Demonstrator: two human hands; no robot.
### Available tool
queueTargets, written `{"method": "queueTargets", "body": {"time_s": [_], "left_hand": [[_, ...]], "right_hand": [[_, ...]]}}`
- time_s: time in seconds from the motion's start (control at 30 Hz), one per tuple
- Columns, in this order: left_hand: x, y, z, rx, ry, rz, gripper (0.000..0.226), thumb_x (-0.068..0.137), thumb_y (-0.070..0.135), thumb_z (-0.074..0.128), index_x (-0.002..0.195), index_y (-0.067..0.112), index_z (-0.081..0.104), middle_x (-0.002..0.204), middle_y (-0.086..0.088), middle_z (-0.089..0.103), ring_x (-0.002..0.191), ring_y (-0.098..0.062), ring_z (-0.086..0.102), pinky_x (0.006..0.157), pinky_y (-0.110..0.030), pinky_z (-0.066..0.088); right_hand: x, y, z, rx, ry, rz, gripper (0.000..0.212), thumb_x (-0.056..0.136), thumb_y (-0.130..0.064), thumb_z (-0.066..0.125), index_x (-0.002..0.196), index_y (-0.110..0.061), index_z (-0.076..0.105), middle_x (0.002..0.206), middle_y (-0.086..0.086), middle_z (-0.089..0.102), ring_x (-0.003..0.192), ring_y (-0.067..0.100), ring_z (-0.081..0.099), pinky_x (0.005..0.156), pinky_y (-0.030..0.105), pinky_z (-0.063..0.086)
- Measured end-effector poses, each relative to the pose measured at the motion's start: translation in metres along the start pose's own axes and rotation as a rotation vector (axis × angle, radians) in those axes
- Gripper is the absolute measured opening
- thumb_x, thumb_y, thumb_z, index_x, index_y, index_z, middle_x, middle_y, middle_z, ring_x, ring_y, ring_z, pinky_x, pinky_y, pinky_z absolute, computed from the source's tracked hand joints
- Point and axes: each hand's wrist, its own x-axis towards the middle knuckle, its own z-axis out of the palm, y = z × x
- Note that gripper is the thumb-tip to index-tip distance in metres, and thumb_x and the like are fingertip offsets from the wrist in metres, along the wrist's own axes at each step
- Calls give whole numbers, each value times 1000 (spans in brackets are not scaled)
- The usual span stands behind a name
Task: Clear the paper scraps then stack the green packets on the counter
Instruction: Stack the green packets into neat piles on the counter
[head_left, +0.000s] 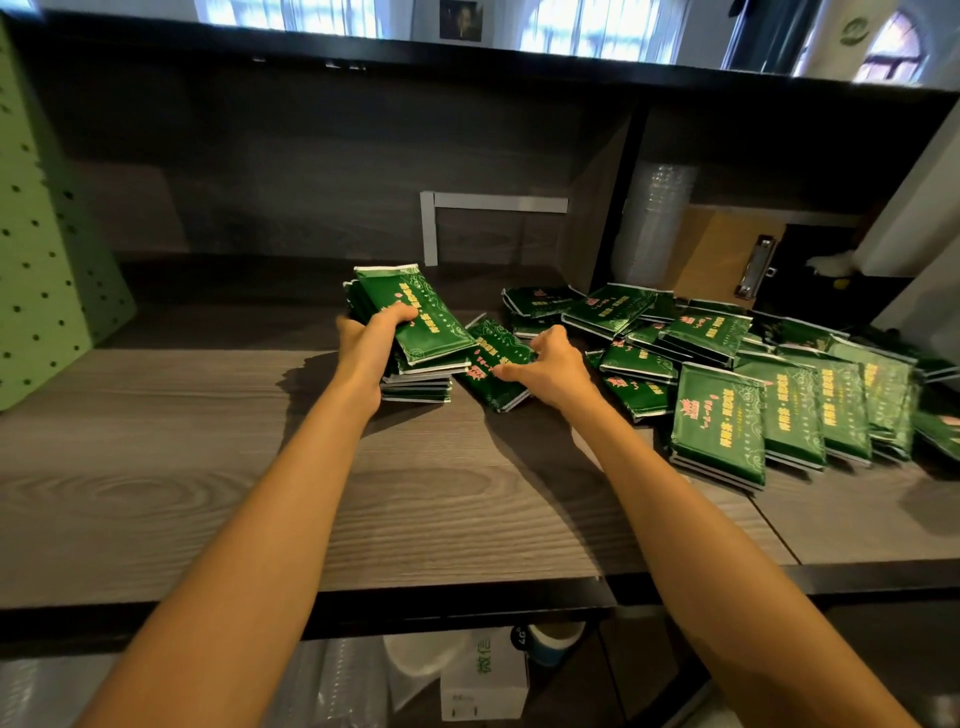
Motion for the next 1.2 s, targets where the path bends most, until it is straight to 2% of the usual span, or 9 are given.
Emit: {"method": "queueTargets", "body": {"time_s": [0.17,0.37,0.47,0.6,0.83,0.93,1.03,1.1,1.2], "left_hand": [[0,-1,0,1,27,22,61,79,21,69,128,12,33,109,-7,59,88,-20,63,71,-33,53],[1,-5,3,41,29,35,56,78,25,69,120,15,33,112,-7,58,100,-24,62,90,-42,51],[2,-7,6,83,22,41,60,78,31,70,122,15,33,116,-7,57,105,-24,59,96,-46,48],[-2,-8,9,97,8,39,61,83,44,64,127,16,31,129,-7,51,114,-24,53,100,-46,44],[-8,-7,12,57,-114,76,82,72,38,76,136,13,31,123,-8,59,105,-23,61,89,-39,51],[-7,-5,11,9,-162,87,73,62,23,78,127,13,44,109,-7,65,90,-19,66,77,-34,54],[-14,-1,10,28,-278,152,73,57,11,74,125,16,45,102,-2,64,85,-14,64,65,-26,53],[-18,1,10,104,-391,246,80,52,8,70,127,18,43,109,-3,63,94,-16,64,70,-26,54],[-20,-1,10,196,-556,303,79,51,0,68,124,19,43,111,-3,64,102,-15,62,80,-27,52]], "right_hand": [[5,-6,0,317,233,27,35,94,-12,50,128,-9,44,106,5,56,96,29,62,87,47,52],[-5,-15,-2,833,72,-94,39,95,1,44,134,-7,42,103,1,58,90,14,59,78,27,51],[-11,-19,7,739,-42,-161,43,95,-1,48,137,-5,41,110,6,61,93,14,61,77,20,52],[-15,-21,12,548,-44,-236,44,93,-7,55,136,-7,46,84,-10,57,72,1,54,57,5,43],[-14,-21,14,358,-25,-355,45,87,-13,65,131,-12,53,66,-6,42,61,5,41,56,13,37],[-14,-20,8,442,-62,-327,36,85,-4,64,121,-10,58,73,-3,44,73,12,46,65,16,41],[-9,-18,1,586,-141,-217,56,84,-1,63,135,-11,43,111,3,53,107,20,53,90,25,46],[-7,-14,-2,665,-298,-175,80,76,1,66,144,-16,28,128,5,49,119,23,50,101,33,41],[-7,-9,-4,663,-463,-208,82,61,2,62,138,-13,37,122,6,58,117,23,54,99,31,43]]}}
